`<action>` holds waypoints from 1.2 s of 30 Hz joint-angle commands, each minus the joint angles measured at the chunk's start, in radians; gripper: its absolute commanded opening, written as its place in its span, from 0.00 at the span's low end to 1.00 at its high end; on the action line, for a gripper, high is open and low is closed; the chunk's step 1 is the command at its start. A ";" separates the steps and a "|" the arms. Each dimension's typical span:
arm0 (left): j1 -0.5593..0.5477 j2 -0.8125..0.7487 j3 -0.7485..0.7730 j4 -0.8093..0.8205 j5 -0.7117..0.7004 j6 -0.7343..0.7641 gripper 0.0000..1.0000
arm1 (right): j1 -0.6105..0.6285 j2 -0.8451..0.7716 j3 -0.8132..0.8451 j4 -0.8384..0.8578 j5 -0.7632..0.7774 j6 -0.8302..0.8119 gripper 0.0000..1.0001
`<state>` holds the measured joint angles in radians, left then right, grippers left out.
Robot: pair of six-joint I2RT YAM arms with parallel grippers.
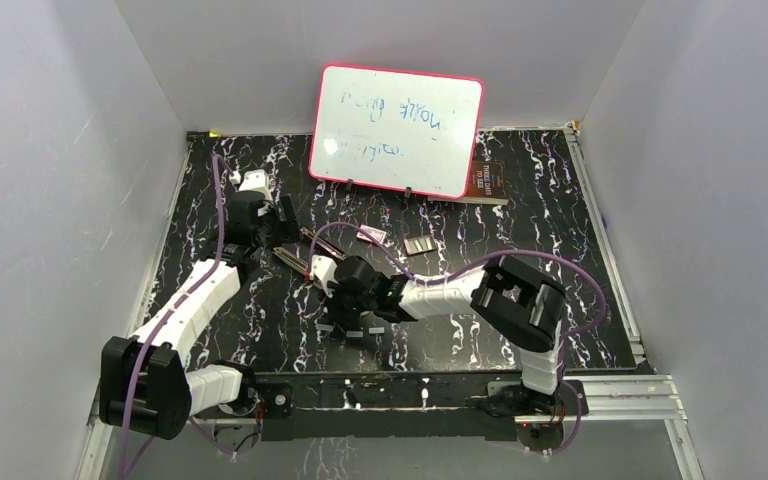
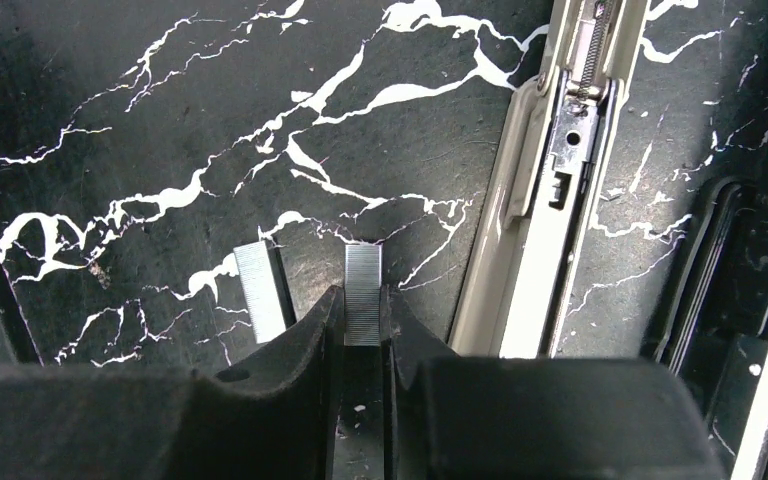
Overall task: Load the staples into the stapler
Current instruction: Place the staple at the center of the board, then pick up the staple from the center of the board.
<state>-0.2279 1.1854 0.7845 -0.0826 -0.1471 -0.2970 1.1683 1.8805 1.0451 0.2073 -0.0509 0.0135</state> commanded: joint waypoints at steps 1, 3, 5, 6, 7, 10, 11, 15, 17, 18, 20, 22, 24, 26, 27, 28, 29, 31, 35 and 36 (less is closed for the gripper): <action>0.006 -0.029 0.004 0.012 0.011 -0.004 0.81 | 0.005 0.022 0.034 0.072 0.024 0.021 0.21; 0.007 -0.032 0.003 0.014 0.011 -0.002 0.81 | 0.005 0.032 0.031 0.071 0.021 0.022 0.22; 0.006 -0.033 0.004 0.014 0.011 -0.001 0.81 | 0.004 0.042 0.024 0.081 0.017 0.022 0.22; 0.006 -0.033 0.004 0.014 0.012 -0.001 0.81 | 0.004 0.046 0.020 0.088 0.015 0.022 0.23; 0.006 -0.033 0.004 0.014 0.013 0.001 0.81 | 0.004 0.052 0.016 0.094 0.015 0.023 0.23; 0.007 -0.031 0.005 0.015 0.015 0.001 0.81 | 0.009 0.062 0.008 0.104 0.014 0.017 0.25; 0.006 -0.032 0.004 0.015 0.017 0.000 0.81 | 0.011 0.065 0.006 0.104 0.018 0.014 0.26; 0.006 -0.030 0.004 0.015 0.017 0.000 0.81 | 0.014 0.068 -0.029 0.107 0.048 0.005 0.29; 0.005 -0.030 0.003 0.017 0.020 0.001 0.81 | 0.016 0.064 -0.057 0.123 0.057 -0.001 0.32; 0.006 -0.030 0.003 0.018 0.021 0.000 0.80 | 0.016 0.062 -0.073 0.129 0.061 -0.005 0.33; 0.007 -0.028 0.003 0.018 0.020 0.001 0.81 | 0.017 0.059 -0.097 0.140 0.070 -0.014 0.35; 0.006 -0.027 0.004 0.018 0.019 0.002 0.81 | 0.019 0.056 -0.119 0.151 0.067 -0.025 0.36; 0.007 -0.027 0.003 0.017 0.017 0.005 0.80 | 0.021 0.054 -0.140 0.166 0.067 -0.036 0.38; 0.006 -0.027 0.004 0.015 0.015 0.005 0.81 | 0.021 0.059 -0.159 0.179 0.057 -0.048 0.38; 0.005 -0.029 0.003 0.016 0.014 0.007 0.81 | 0.020 0.062 -0.170 0.187 0.049 -0.054 0.38; 0.007 -0.030 0.002 0.016 0.014 0.007 0.80 | 0.020 0.067 -0.178 0.194 0.041 -0.059 0.38; 0.007 -0.031 0.001 0.017 0.013 0.007 0.80 | 0.021 0.072 -0.188 0.202 0.031 -0.063 0.38; 0.006 -0.036 -0.001 0.019 0.010 0.008 0.80 | 0.021 0.083 -0.205 0.213 0.022 -0.073 0.38; 0.006 -0.038 -0.004 0.022 0.004 0.013 0.80 | 0.021 0.098 -0.225 0.219 0.034 -0.089 0.36; 0.006 -0.038 -0.004 0.021 0.005 0.013 0.80 | 0.021 0.098 -0.229 0.220 0.035 -0.089 0.36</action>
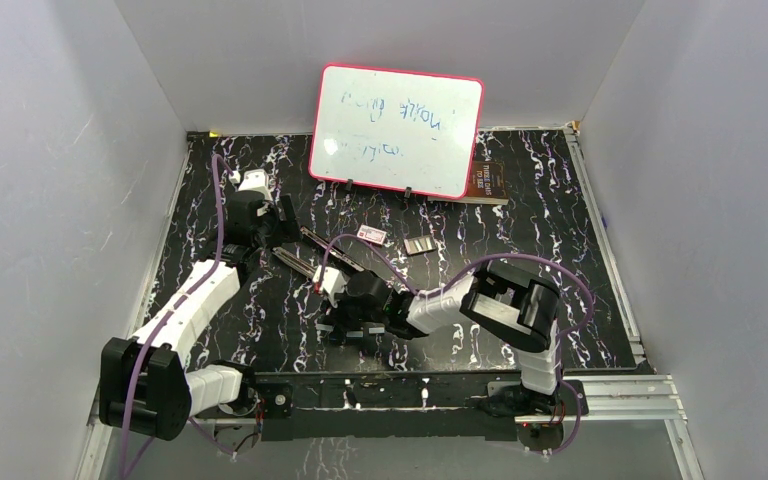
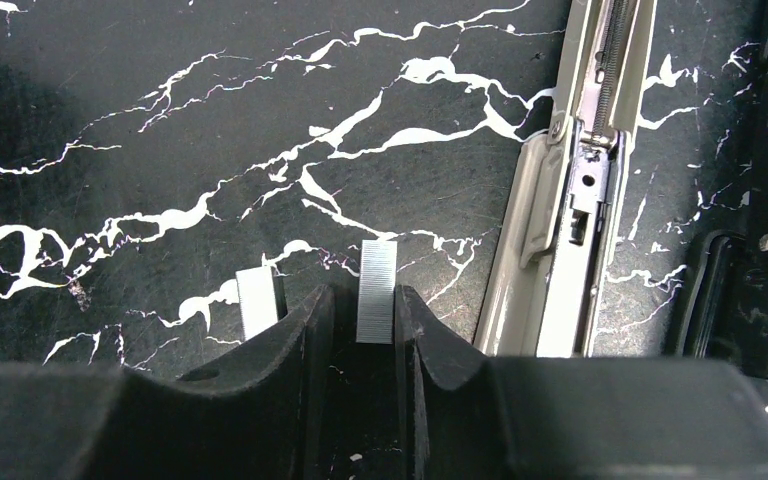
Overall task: Load the staples into the stapler
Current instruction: Pick up the staple from the center of the board.
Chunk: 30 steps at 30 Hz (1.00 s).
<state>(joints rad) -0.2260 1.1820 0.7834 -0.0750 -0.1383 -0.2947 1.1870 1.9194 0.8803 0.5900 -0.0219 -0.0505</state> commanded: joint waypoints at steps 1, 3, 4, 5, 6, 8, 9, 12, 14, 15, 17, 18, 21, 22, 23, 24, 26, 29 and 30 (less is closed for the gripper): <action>0.004 -0.035 -0.003 0.014 -0.004 0.011 0.81 | 0.002 0.058 -0.067 -0.162 0.007 -0.027 0.35; 0.004 -0.034 -0.002 0.014 -0.006 0.011 0.80 | 0.001 0.056 -0.071 -0.160 0.012 -0.027 0.35; 0.004 -0.035 -0.002 0.014 -0.006 0.013 0.80 | 0.001 0.056 -0.073 -0.160 0.015 -0.026 0.34; 0.003 -0.035 -0.001 0.013 -0.006 0.013 0.80 | 0.002 0.056 -0.074 -0.160 0.015 -0.026 0.33; 0.005 -0.035 -0.001 0.014 -0.007 0.014 0.80 | 0.002 0.056 -0.076 -0.160 0.015 -0.026 0.32; 0.004 -0.035 -0.001 0.014 -0.008 0.015 0.81 | 0.002 0.056 -0.079 -0.160 0.016 -0.026 0.30; 0.005 -0.034 -0.002 0.014 -0.009 0.015 0.81 | 0.002 0.055 -0.081 -0.159 0.015 -0.027 0.30; 0.003 -0.033 -0.002 0.014 -0.009 0.016 0.80 | 0.002 0.048 -0.092 -0.160 0.018 -0.026 0.31; 0.004 -0.032 -0.002 0.014 -0.009 0.015 0.80 | 0.002 0.042 -0.100 -0.158 0.020 -0.025 0.31; 0.005 -0.033 -0.001 0.014 -0.009 0.015 0.80 | 0.002 0.039 -0.104 -0.157 0.021 -0.024 0.31; 0.004 -0.033 -0.001 0.014 -0.008 0.017 0.80 | 0.002 0.035 -0.111 -0.155 0.023 -0.024 0.31; 0.004 -0.033 -0.001 0.014 -0.009 0.017 0.81 | 0.002 0.034 -0.113 -0.154 0.023 -0.023 0.31; 0.004 -0.034 -0.001 0.011 -0.009 0.017 0.81 | 0.003 0.043 -0.113 -0.148 0.022 -0.024 0.31; 0.005 -0.036 -0.002 0.011 -0.009 0.017 0.81 | 0.002 0.045 -0.117 -0.143 0.021 -0.024 0.31; 0.004 -0.035 -0.003 0.012 -0.009 0.018 0.81 | 0.002 0.048 -0.120 -0.136 0.021 -0.024 0.31; 0.005 -0.036 -0.001 0.012 -0.010 0.018 0.81 | 0.002 0.048 -0.124 -0.128 0.019 -0.023 0.31; 0.004 -0.036 -0.003 0.012 -0.009 0.019 0.80 | 0.002 0.054 -0.137 -0.103 0.015 -0.023 0.31; 0.004 -0.036 -0.001 0.012 -0.006 0.019 0.80 | 0.002 0.064 -0.151 -0.068 0.006 -0.022 0.31; 0.004 -0.036 -0.001 0.011 -0.006 0.019 0.80 | 0.002 0.069 -0.153 -0.060 0.004 -0.022 0.31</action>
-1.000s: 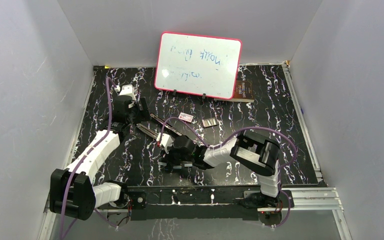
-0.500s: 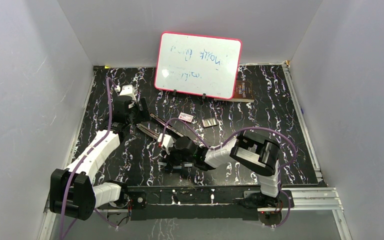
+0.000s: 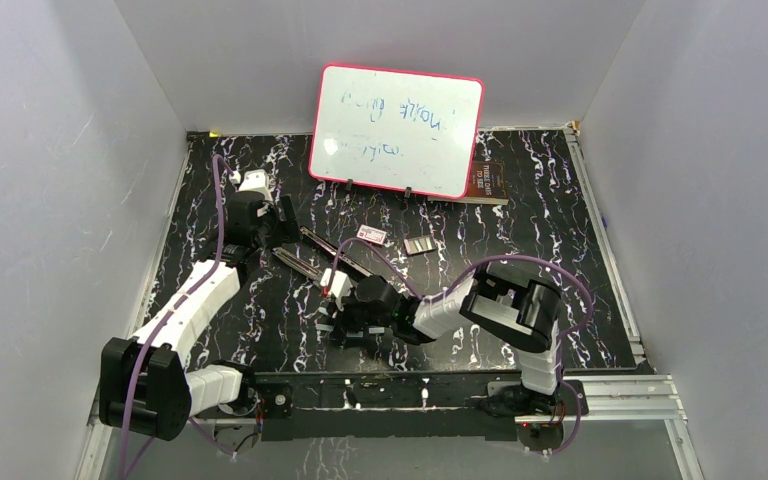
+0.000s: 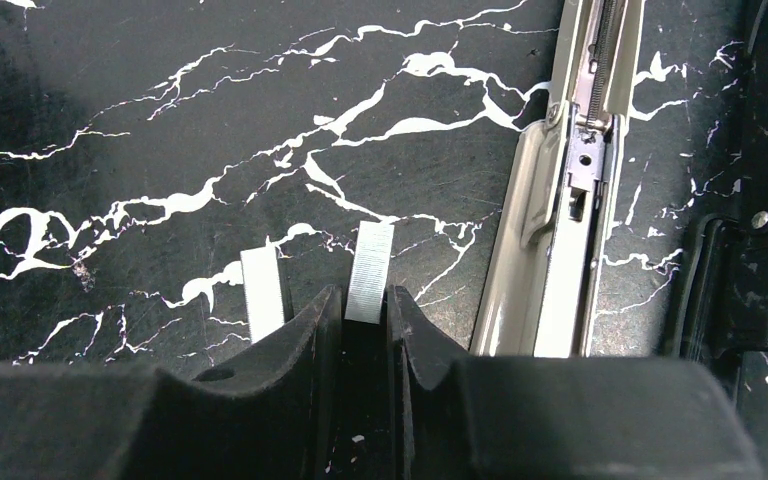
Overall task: Load the staples into the stapler
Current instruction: Pick up the staple from the center of the board.
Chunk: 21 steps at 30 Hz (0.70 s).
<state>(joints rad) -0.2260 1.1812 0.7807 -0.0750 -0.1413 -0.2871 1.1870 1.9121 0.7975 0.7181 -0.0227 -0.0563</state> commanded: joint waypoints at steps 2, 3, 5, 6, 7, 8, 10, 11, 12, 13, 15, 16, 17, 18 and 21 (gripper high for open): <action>0.004 -0.034 0.002 0.011 -0.002 0.011 0.80 | 0.002 0.086 -0.071 -0.175 0.004 -0.016 0.31; 0.004 -0.035 0.001 0.011 -0.003 0.011 0.80 | 0.002 0.091 -0.070 -0.171 0.002 -0.016 0.30; 0.005 -0.037 0.001 0.011 -0.003 0.011 0.80 | 0.002 0.098 -0.072 -0.158 0.000 -0.017 0.30; 0.004 -0.037 0.001 0.011 -0.003 0.011 0.80 | 0.002 0.102 -0.071 -0.154 0.001 -0.016 0.29; 0.003 -0.037 0.001 0.012 -0.002 0.011 0.80 | 0.002 0.106 -0.072 -0.148 0.001 -0.017 0.29; 0.005 -0.037 0.001 0.012 -0.002 0.011 0.80 | 0.002 0.109 -0.072 -0.144 0.002 -0.017 0.28; 0.004 -0.037 0.001 0.012 -0.003 0.011 0.80 | 0.002 0.114 -0.072 -0.140 0.004 -0.015 0.28; 0.005 -0.037 0.000 0.012 -0.003 0.011 0.80 | 0.002 0.114 -0.073 -0.140 0.007 -0.014 0.27; 0.004 -0.037 0.001 0.012 -0.002 0.010 0.80 | 0.002 0.113 -0.073 -0.139 0.011 -0.013 0.27; 0.004 -0.037 0.000 0.012 -0.001 0.009 0.80 | 0.002 0.111 -0.076 -0.138 0.013 -0.012 0.26; 0.005 -0.038 0.001 0.012 0.001 0.009 0.80 | 0.002 0.110 -0.079 -0.138 0.014 -0.011 0.25; 0.004 -0.039 0.000 0.012 0.000 0.008 0.81 | 0.002 0.110 -0.079 -0.138 0.014 -0.011 0.25; 0.003 -0.041 0.000 0.012 0.002 0.008 0.81 | 0.002 0.110 -0.079 -0.138 0.014 -0.011 0.24; 0.004 -0.044 -0.001 0.012 0.001 0.008 0.80 | 0.002 0.110 -0.080 -0.138 0.011 -0.012 0.23; 0.003 -0.047 -0.002 0.012 0.000 0.007 0.81 | 0.002 0.110 -0.077 -0.138 0.009 -0.014 0.20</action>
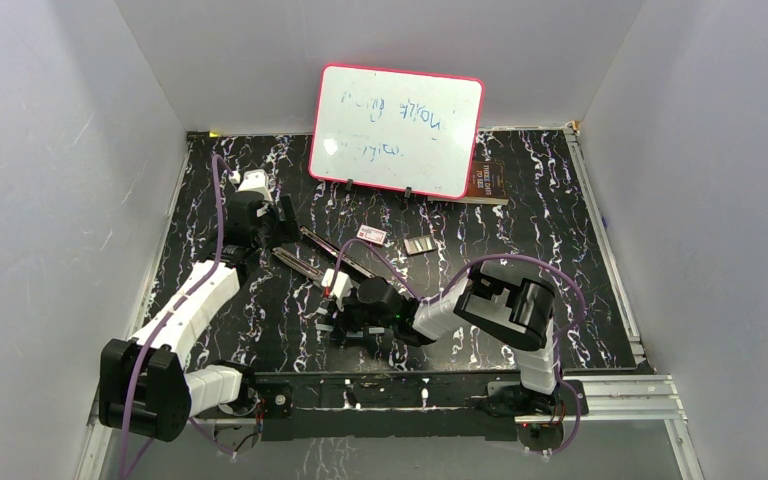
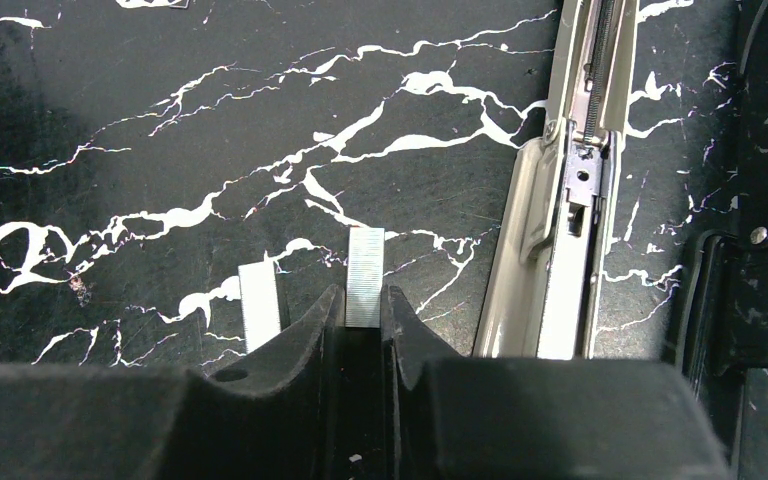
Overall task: Load the staples into the stapler
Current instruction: Pick up the staple from the center of the board.
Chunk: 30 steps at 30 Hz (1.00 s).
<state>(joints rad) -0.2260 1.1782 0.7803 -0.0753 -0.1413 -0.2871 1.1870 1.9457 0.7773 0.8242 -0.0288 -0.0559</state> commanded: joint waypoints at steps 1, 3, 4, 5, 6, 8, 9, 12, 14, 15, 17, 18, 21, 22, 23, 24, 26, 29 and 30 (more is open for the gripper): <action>0.003 -0.045 -0.002 0.012 0.000 0.008 0.80 | 0.002 0.075 -0.056 -0.246 0.014 -0.016 0.18; 0.004 -0.046 -0.002 0.012 0.000 0.007 0.80 | 0.002 0.073 -0.053 -0.248 0.009 -0.018 0.15; 0.004 -0.046 -0.002 0.012 0.001 0.009 0.80 | 0.002 0.071 -0.052 -0.250 0.005 -0.019 0.13; 0.004 -0.047 -0.001 0.012 0.000 0.008 0.80 | 0.002 0.069 -0.047 -0.252 0.001 -0.022 0.12; 0.005 -0.047 -0.001 0.012 0.000 0.008 0.80 | 0.002 0.065 -0.041 -0.255 -0.005 -0.024 0.10; 0.004 -0.049 -0.001 0.012 0.000 0.008 0.80 | 0.003 0.054 -0.022 -0.277 -0.014 -0.029 0.05; 0.004 -0.050 -0.001 0.012 0.000 0.007 0.80 | 0.003 0.048 -0.008 -0.292 -0.017 -0.029 0.03; 0.004 -0.055 -0.004 0.012 -0.002 0.006 0.80 | 0.003 0.014 0.024 -0.316 -0.019 -0.029 0.00; 0.004 -0.056 -0.004 0.013 -0.003 0.005 0.80 | 0.003 -0.012 0.044 -0.321 -0.021 -0.027 0.00; 0.005 -0.056 -0.004 0.012 -0.003 0.005 0.80 | 0.003 -0.026 0.055 -0.325 -0.021 -0.028 0.00; 0.003 -0.057 -0.003 0.012 -0.003 0.001 0.81 | 0.003 -0.049 0.077 -0.330 -0.022 -0.027 0.00; 0.004 -0.057 -0.004 0.012 -0.003 -0.002 0.81 | 0.003 -0.062 0.087 -0.329 -0.021 -0.025 0.00; 0.005 -0.058 -0.003 0.016 0.000 -0.004 0.81 | 0.003 -0.100 0.100 -0.308 -0.021 -0.021 0.00; 0.004 -0.059 -0.004 0.016 0.000 -0.004 0.81 | 0.003 -0.117 0.100 -0.296 -0.021 -0.019 0.00; 0.004 -0.061 -0.003 0.018 0.000 -0.006 0.81 | 0.003 -0.132 0.099 -0.282 -0.022 -0.018 0.00; 0.004 -0.061 -0.002 0.020 0.001 -0.006 0.81 | 0.003 -0.147 0.097 -0.270 -0.025 -0.016 0.00; 0.004 -0.063 -0.005 0.026 0.007 -0.007 0.82 | 0.003 -0.183 0.091 -0.247 -0.035 -0.007 0.00; 0.004 -0.056 -0.004 0.035 0.023 -0.011 0.85 | 0.003 -0.253 0.081 -0.221 -0.044 0.005 0.00; 0.004 -0.052 -0.002 0.037 0.028 -0.013 0.86 | 0.003 -0.270 0.077 -0.219 -0.043 0.008 0.00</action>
<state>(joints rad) -0.2260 1.1534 0.7784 -0.0593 -0.1368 -0.2916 1.1870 1.7893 0.8543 0.5434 -0.0544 -0.0593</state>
